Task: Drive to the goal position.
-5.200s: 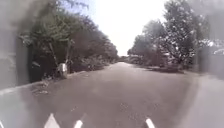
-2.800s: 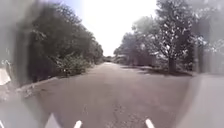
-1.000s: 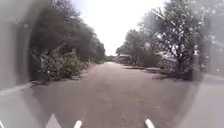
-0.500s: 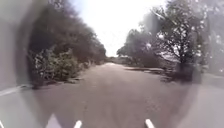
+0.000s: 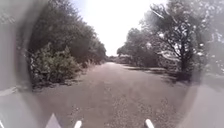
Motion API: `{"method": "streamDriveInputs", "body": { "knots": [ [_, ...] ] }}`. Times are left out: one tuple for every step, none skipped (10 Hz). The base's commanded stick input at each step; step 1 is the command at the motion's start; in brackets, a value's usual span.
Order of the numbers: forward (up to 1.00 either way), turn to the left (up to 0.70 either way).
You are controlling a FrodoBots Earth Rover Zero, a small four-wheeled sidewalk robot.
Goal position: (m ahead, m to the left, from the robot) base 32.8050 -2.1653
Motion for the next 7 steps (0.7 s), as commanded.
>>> {"method": "streamDriveInputs", "body": {
  "knots": [
    [0.85, 0.00],
    [0.85, 0.00],
    [0.85, 0.00],
    [0.85, 0.00],
    [0.85, 0.00],
    [0.85, 0.00],
    [0.85, 0.00]
  ]
}}
